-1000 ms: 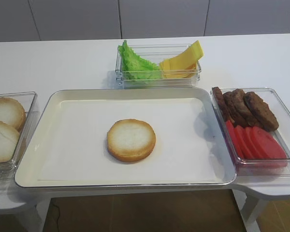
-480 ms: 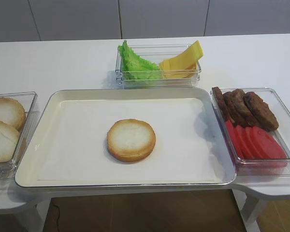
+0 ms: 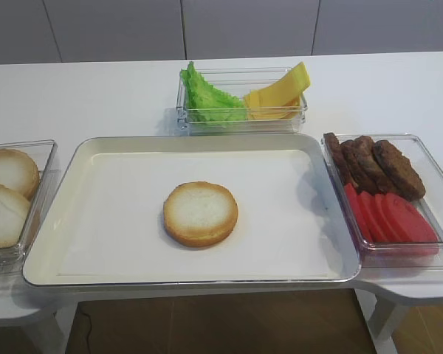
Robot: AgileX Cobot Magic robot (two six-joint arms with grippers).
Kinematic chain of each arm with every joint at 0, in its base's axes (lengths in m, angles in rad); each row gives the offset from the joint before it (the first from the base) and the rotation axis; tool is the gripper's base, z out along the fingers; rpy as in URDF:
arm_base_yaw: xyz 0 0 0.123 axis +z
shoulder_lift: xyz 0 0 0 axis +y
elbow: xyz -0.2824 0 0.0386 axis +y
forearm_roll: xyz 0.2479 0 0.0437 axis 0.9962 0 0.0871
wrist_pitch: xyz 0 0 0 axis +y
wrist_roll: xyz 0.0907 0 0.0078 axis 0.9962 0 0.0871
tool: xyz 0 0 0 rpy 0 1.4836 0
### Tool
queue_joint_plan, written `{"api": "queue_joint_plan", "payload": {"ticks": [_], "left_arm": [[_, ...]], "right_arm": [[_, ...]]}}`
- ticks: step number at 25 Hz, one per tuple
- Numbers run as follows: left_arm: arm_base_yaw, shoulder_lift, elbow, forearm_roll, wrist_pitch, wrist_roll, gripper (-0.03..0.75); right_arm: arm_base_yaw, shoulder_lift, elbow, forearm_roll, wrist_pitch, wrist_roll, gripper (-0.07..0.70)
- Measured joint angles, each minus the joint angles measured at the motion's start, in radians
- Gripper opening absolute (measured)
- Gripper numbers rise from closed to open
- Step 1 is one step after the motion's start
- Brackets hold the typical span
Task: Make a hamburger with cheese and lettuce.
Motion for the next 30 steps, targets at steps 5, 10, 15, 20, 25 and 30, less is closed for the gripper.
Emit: {"api": "queue_joint_plan", "payload": {"ticks": [5, 10, 15, 20, 25, 30], "left_arm": [[0.0, -0.085, 0.062, 0.0, 0.005, 0.0, 0.407], [0.0, -0.144, 0.117, 0.0, 0.007, 0.0, 0.407], [0.0, -0.149, 0.162, 0.0, 0.007, 0.0, 0.407], [0.0, -0.149, 0.197, 0.0, -0.032, 0.0, 0.407], [0.0, -0.149, 0.223, 0.0, -0.079, 0.0, 0.407], [0.0, -0.149, 0.234, 0.0, -0.088, 0.0, 0.407]], "right_arm": [[0.0, 0.0, 0.0, 0.0, 0.0, 0.0, 0.54], [0.0, 0.0, 0.0, 0.0, 0.0, 0.0, 0.54], [0.0, 0.0, 0.0, 0.0, 0.0, 0.0, 0.54], [0.0, 0.0, 0.0, 0.0, 0.0, 0.0, 0.54], [0.0, 0.0, 0.0, 0.0, 0.0, 0.0, 0.54], [0.0, 0.0, 0.0, 0.0, 0.0, 0.0, 0.54]]}}
